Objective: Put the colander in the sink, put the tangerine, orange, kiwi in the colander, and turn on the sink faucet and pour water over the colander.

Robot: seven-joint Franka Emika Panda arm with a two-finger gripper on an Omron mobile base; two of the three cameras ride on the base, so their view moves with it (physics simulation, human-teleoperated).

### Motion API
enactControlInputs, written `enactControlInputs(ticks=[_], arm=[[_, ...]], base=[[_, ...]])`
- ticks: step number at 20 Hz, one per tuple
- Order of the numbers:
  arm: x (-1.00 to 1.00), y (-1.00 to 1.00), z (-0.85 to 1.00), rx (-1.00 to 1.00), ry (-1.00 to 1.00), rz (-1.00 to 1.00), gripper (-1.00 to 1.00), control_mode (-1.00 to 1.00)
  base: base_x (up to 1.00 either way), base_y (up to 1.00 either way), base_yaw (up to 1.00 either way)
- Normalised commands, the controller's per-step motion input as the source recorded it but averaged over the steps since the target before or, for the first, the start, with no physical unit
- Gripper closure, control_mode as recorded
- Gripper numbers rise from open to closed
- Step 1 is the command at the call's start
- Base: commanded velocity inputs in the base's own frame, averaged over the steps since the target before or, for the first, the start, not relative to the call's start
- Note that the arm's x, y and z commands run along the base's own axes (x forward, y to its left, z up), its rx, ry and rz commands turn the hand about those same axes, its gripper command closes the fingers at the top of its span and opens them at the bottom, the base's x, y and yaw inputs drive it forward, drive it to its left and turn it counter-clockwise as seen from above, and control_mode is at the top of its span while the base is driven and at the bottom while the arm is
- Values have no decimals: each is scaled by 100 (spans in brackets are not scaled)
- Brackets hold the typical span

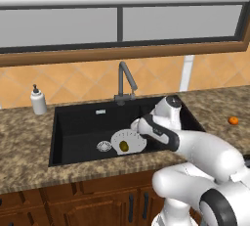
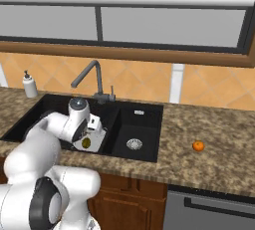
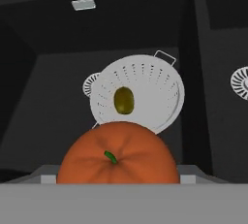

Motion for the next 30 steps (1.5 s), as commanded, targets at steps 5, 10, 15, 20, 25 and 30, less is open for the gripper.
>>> enactControlInputs(ticks=[5,10,15,20,25,30], arm=[[12,48,-36,0,0,8,100,-100],[27,32,-33,0,0,2,100,-100],[20,7,-42,0,0,0,100,-100],[16,14,-33,0,0,0,100,-100],[23,12,-25,0,0,0,100,-100],[27,2,-27,0,0,0,-100,-100]], base=[[0,0,0],[0,0,0],[0,0,0],[0,0,0],[0,0,0],[0,0,0]])
